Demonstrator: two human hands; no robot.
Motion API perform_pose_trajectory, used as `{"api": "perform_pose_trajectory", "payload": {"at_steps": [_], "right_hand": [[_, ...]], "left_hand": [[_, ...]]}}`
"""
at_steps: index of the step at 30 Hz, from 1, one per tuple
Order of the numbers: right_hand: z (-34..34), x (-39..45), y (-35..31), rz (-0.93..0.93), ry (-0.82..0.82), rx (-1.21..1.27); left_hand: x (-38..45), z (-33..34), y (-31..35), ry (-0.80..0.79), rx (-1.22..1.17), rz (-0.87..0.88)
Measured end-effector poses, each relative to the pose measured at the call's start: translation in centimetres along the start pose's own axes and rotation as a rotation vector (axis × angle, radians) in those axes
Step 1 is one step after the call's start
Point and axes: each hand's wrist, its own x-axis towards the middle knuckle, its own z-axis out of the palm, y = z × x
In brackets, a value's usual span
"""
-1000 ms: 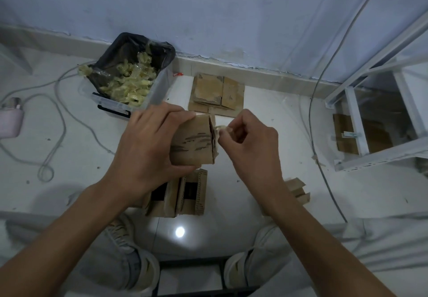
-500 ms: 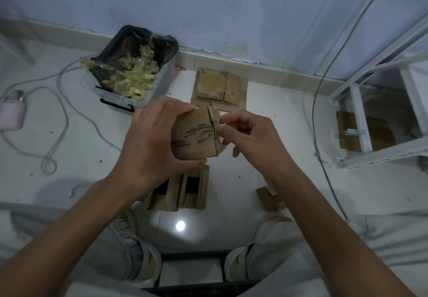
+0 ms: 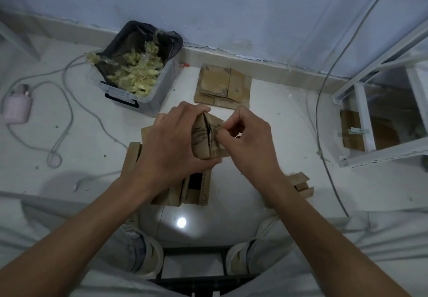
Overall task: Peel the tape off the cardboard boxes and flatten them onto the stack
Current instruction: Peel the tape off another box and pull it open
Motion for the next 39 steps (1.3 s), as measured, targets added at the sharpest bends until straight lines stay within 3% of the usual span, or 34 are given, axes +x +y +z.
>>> {"api": "perform_pose_trajectory", "payload": {"at_steps": [6, 12, 17, 23, 31, 35, 39], "right_hand": [[-0.1, 1.1, 1.3, 0.012, 0.084, 0.002], [0.3, 0.9, 1.9, -0.273, 0.200, -0.475], [0.0, 1.1, 1.7, -0.255, 0.166, -0.168], [-0.6, 1.3, 1.3, -0.036, -0.039, 0.206], [-0.6, 1.3, 1.8, 0.040, -0.095, 0.111], [-0.9, 1.6, 1.7, 0.036, 0.052, 0.080], [-0.4, 1.3, 1.6, -0.071, 0.172, -0.207]], "left_hand": [[0.4, -0.4, -0.4, 0.034, -0.036, -0.002], [0.2, -0.5, -0.1, 0.038, -0.012, 0.031], [0.2, -1.3, -0.6, 0.062, -0.008, 0.010], [0.4, -1.4, -0.7, 0.094, -0.030, 0.001], [0.3, -1.2, -0.7, 0.062, 0.011, 0.044], [0.5, -1.4, -0.2, 0.091, -0.001, 0.059], [0.3, -1.3, 0.0, 0.098, 0.039, 0.068]]}}
